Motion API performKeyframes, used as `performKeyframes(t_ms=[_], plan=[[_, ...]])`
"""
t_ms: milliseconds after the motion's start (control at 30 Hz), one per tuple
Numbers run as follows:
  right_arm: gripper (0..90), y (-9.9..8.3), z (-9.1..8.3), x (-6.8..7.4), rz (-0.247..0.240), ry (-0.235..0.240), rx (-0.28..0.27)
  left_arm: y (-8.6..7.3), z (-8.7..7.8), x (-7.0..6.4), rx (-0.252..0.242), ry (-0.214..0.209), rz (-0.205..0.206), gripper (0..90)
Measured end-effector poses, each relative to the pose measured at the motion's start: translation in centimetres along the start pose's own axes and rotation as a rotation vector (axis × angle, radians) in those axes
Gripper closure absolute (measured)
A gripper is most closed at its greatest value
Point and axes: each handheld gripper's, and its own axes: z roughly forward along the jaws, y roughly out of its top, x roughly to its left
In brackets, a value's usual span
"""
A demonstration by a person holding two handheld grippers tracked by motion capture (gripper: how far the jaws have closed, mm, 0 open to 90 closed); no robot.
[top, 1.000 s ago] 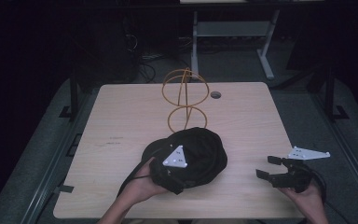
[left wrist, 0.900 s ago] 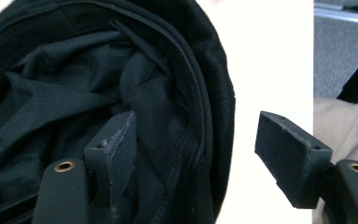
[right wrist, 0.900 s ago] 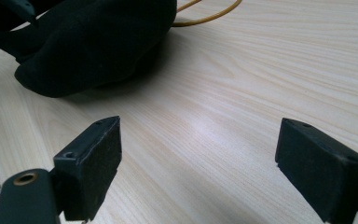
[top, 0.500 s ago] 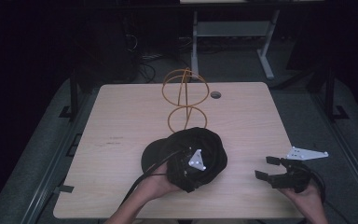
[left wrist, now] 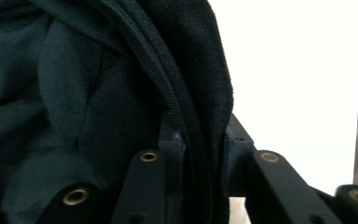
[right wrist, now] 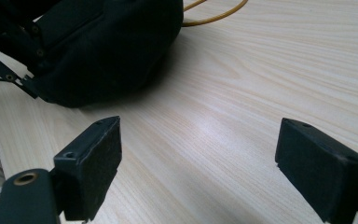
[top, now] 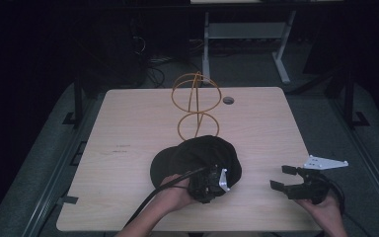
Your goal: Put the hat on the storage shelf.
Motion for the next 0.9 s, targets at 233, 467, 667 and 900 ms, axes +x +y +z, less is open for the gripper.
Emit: performKeyframes(t_ms=[233, 467, 667, 900], plan=[[14.0, 0.0, -0.2, 0.1, 0.002, 0.0, -0.012, 0.0, -1.0, 0.2, -0.073, -0.021, -0.032, 77.6], [14.0, 0.1, -0.4, 0.1, 0.006, 0.0, -0.038, -0.7, -4.0, 0.9, -0.271, -0.116, -0.043, 78.4], [14.0, 0.4, -0.6, 0.2, -0.003, 0.003, -0.047, -1.4, -5.7, 1.7, -0.427, -0.196, -0.056, 78.4], [14.0, 1.1, -1.1, 0.6, -0.001, 0.023, -0.075, -2.3, -7.4, 2.5, -0.584, -0.28, -0.07, 78.3]])
